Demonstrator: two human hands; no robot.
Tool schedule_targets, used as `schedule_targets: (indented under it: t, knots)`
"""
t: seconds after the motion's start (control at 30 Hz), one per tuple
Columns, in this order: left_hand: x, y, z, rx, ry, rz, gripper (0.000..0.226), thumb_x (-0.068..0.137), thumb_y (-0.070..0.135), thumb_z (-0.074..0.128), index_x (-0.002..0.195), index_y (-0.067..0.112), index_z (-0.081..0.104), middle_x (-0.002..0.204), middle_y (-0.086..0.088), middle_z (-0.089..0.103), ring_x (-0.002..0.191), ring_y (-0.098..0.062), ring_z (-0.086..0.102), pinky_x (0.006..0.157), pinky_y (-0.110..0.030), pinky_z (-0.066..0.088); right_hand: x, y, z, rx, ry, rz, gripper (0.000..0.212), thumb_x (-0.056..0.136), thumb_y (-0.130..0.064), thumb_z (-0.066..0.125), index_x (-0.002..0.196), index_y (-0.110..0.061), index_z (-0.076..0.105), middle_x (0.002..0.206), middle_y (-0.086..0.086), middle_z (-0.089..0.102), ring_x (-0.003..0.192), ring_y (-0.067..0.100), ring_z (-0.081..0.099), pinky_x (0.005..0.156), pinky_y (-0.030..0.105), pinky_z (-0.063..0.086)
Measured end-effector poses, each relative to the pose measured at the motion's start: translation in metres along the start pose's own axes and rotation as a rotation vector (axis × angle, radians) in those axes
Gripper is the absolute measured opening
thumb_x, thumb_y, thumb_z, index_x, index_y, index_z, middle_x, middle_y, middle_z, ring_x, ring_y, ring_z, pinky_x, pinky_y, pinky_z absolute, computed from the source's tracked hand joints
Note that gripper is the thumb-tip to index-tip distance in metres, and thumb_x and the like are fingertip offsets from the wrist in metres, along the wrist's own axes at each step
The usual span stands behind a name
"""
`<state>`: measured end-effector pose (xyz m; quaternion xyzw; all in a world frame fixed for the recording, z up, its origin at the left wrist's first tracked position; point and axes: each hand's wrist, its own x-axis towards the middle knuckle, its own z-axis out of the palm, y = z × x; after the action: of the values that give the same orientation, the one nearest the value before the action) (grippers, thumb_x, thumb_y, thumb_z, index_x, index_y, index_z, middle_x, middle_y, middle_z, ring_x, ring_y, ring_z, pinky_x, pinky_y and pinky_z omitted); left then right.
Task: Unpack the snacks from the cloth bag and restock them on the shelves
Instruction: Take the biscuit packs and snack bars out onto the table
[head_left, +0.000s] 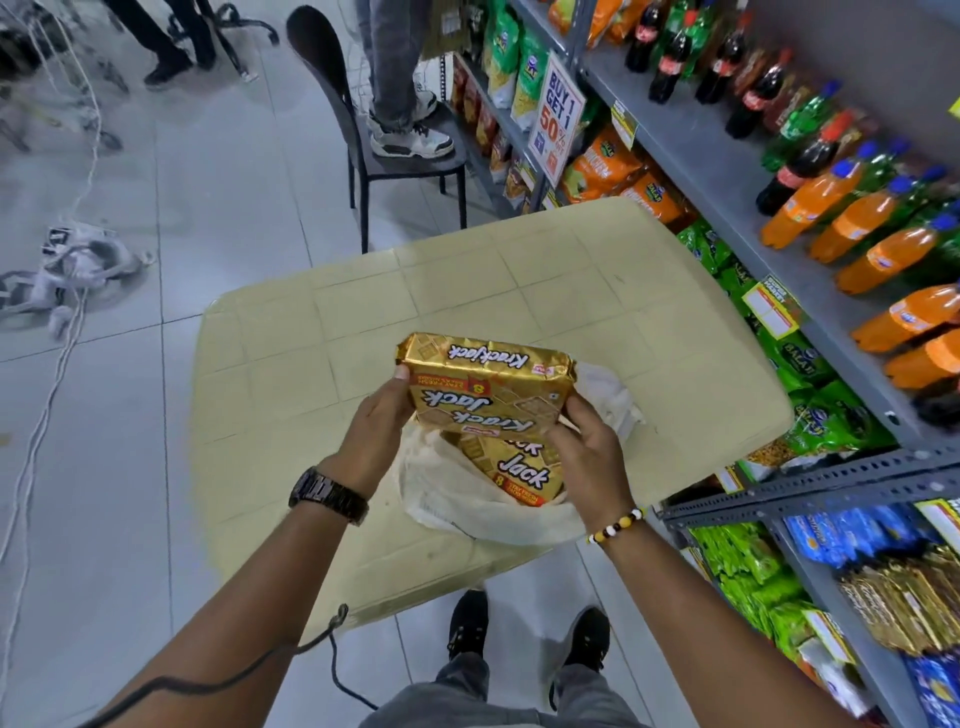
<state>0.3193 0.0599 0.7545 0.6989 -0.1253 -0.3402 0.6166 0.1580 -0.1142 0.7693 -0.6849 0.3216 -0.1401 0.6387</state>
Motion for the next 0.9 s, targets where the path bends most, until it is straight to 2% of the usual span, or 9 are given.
schedule_targets:
  t: [0.17,0.3,0.4,0.47,0.53,0.6,0.67,0.83,0.9]
  knots:
    - [-0.018,-0.011,-0.057,0.069,0.265,-0.116,0.057,0.083,0.083,0.039,0.092,0.043,0.078,0.096,0.021,0.077,0.101,-0.007,0.068,0.089,-0.031,0.049,0.017,0.000,0.050,-0.060,-0.162,0.048,0.038,0.076,-0.026,0.060,0.112,-0.034,0.070,0.105,-0.009,0.077,0.102,0.013,0.071,0.091,0.048,0.057]
    - [-0.033,-0.060,-0.102,-0.071,0.420,-0.366,0.057,0.091,0.066,0.049,0.087,0.017,0.078,0.088,0.001,0.080,0.087,-0.015,0.073,0.073,-0.032,0.056,0.026,0.029,0.104,-0.026,-0.301,0.189,0.033,0.079,-0.017,0.065,0.111,-0.025,0.069,0.106,-0.004,0.077,0.099,0.015,0.073,0.092,0.051,0.057]
    - [-0.054,-0.101,-0.127,-0.134,0.450,-0.527,0.049,0.098,0.056,0.045,0.096,0.015,0.071,0.100,-0.006,0.076,0.089,-0.021,0.071,0.067,-0.031,0.054,0.029,0.057,0.142,-0.087,-0.439,0.286,0.020,0.082,-0.017,0.067,0.098,-0.028,0.071,0.105,0.000,0.077,0.100,0.021,0.072,0.093,0.045,0.057]
    - [-0.063,-0.125,-0.139,-0.141,0.481,-0.615,0.047,0.101,0.051,0.042,0.097,0.013,0.069,0.102,-0.008,0.074,0.093,-0.025,0.069,0.067,-0.032,0.053,0.029,0.076,0.165,-0.129,-0.520,0.349,0.017,0.083,-0.016,0.066,0.095,-0.027,0.071,0.103,0.001,0.076,0.096,0.019,0.072,0.086,0.038,0.059]
    - [-0.066,-0.145,-0.143,-0.135,0.509,-0.676,0.045,0.102,0.048,0.042,0.098,0.011,0.067,0.105,-0.012,0.074,0.092,-0.027,0.069,0.069,-0.033,0.053,0.028,0.093,0.181,-0.125,-0.559,0.437,0.020,0.084,-0.012,0.064,0.101,-0.021,0.070,0.101,0.004,0.076,0.085,0.014,0.074,0.071,0.030,0.060]
    - [-0.065,-0.160,-0.144,-0.122,0.519,-0.688,0.042,0.101,0.047,0.044,0.096,0.012,0.068,0.109,-0.014,0.073,0.095,-0.028,0.069,0.081,-0.039,0.057,0.028,0.106,0.193,-0.107,-0.584,0.523,0.024,0.085,-0.010,0.064,0.107,-0.016,0.069,0.102,0.007,0.074,0.084,0.018,0.073,0.069,0.032,0.061]
    - [-0.062,-0.171,-0.146,-0.075,0.517,-0.665,0.041,0.100,0.046,0.046,0.099,0.011,0.069,0.115,-0.016,0.071,0.102,-0.031,0.067,0.099,-0.047,0.052,0.030,0.118,0.200,-0.128,-0.601,0.550,0.029,0.084,-0.011,0.066,0.114,-0.013,0.065,0.109,0.007,0.070,0.091,0.018,0.069,0.072,0.030,0.058]
    - [-0.056,-0.164,-0.136,0.214,0.428,-0.624,0.053,0.100,0.044,0.047,0.137,0.007,0.052,0.140,-0.017,0.057,0.123,-0.037,0.057,0.107,-0.051,0.045,0.029,0.120,0.183,-0.230,-0.663,0.466,0.045,0.087,-0.014,0.070,0.129,-0.016,0.057,0.116,-0.010,0.057,0.106,0.006,0.058,0.082,0.013,0.049]
    - [-0.051,-0.151,-0.121,0.453,0.450,-0.521,0.057,0.098,0.043,0.052,0.143,0.009,0.046,0.146,-0.017,0.051,0.131,-0.037,0.050,0.109,-0.048,0.041,0.030,0.116,0.160,-0.265,-0.575,0.415,0.049,0.087,-0.013,0.070,0.134,-0.015,0.057,0.125,-0.010,0.055,0.120,0.010,0.054,0.101,0.027,0.048]
